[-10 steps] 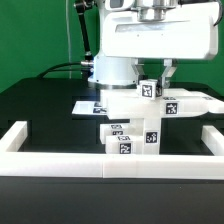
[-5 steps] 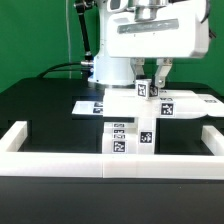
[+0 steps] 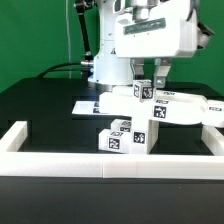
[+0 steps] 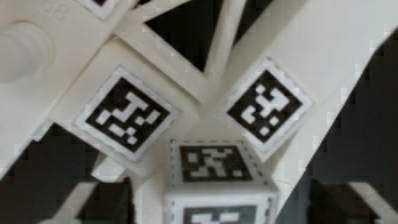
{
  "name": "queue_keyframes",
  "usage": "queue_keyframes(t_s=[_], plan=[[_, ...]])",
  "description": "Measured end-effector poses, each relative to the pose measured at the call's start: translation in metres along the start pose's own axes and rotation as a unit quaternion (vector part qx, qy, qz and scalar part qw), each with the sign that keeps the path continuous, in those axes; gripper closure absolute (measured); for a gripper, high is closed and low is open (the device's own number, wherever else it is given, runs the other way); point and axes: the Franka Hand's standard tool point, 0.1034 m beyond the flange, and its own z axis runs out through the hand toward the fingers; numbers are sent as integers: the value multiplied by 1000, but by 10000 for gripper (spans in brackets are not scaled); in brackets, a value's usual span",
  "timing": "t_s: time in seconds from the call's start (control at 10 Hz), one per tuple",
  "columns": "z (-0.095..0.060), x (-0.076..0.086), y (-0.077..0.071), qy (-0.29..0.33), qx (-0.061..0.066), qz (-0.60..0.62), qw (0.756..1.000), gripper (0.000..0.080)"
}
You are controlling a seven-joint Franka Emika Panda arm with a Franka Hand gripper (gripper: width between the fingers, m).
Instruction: Assemble chair
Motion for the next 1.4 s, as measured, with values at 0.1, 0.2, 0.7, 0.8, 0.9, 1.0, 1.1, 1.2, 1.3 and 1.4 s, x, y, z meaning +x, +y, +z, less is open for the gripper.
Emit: queue_keyframes(t_s=[0.1,0.2,0.7,0.8,0.9,1.0,1.1,1.2,1.3,1.4], plan=[[-1,-4,-2,2,-2,-28,1000,271],[-1,-5,-3,4,0,-88,996,171],[1,-3,-1,13,4,-226,974,150],[-1,-1,-1,14,4,-277,961,150],[-2,0,0,15,4,-318,948,150],[-3,1,-1,15,5,-356,934,150],[-4,2,0,16,6,-400,917,150],[-6,4,1,20,7,-442,897,150],[-6,6,2,21,7,-460,888,150],[-6,6,2,20,6,-465,885,150]])
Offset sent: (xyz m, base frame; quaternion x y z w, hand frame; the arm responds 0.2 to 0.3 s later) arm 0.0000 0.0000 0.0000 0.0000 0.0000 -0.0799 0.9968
